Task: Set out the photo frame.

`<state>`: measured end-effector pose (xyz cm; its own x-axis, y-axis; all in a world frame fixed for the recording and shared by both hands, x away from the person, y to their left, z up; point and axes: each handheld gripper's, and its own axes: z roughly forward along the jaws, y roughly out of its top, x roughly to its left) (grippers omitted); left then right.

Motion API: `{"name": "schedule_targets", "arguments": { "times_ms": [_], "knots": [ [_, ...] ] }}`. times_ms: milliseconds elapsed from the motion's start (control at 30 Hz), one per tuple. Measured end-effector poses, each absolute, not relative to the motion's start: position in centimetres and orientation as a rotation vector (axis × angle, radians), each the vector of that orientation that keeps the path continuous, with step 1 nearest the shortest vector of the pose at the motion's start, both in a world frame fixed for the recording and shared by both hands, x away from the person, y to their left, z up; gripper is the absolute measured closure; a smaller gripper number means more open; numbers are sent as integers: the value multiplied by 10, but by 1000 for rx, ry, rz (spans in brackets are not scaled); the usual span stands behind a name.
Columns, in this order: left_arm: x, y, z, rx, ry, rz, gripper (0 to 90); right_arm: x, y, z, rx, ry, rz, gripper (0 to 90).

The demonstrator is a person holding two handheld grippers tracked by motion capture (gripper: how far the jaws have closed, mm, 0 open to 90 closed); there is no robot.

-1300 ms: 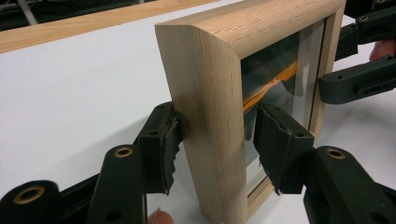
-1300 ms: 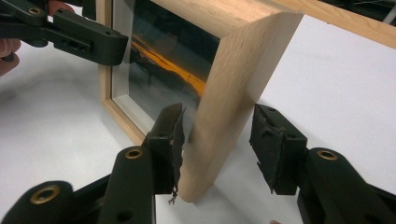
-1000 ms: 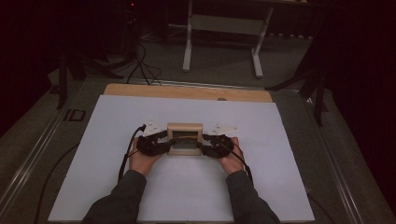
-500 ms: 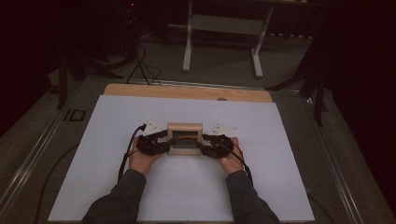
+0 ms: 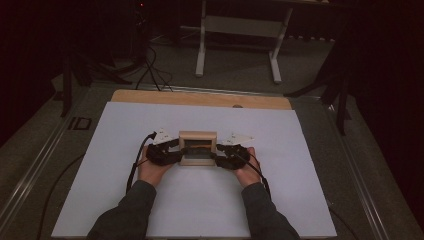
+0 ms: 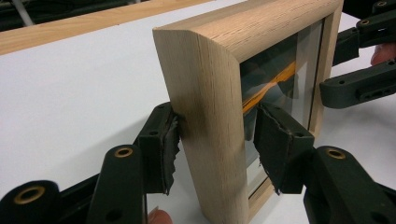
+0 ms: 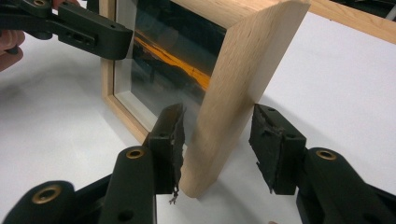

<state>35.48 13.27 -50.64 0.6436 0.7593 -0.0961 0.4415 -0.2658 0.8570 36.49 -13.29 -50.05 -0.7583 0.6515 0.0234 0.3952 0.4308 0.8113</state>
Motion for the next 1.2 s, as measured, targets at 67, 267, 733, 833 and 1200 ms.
{"name": "schedule_targets", "arguments": {
  "times_ms": [67,267,733,833,1200],
  "knots": [
    [355,133,-506,1907,945,417,498,365,-133,-501,904,2394,1239,544],
    [356,134,-507,1907,935,410,498,364,-133,-501,902,2395,1240,547],
    [353,139,-502,1899,941,382,453,362,-140,-502,914,2388,1248,507],
    [351,141,-500,1904,944,379,448,360,-142,-501,919,2381,1251,502],
    [342,163,-492,1857,994,401,429,353,-153,-493,911,2369,1253,477]
  ]
}}
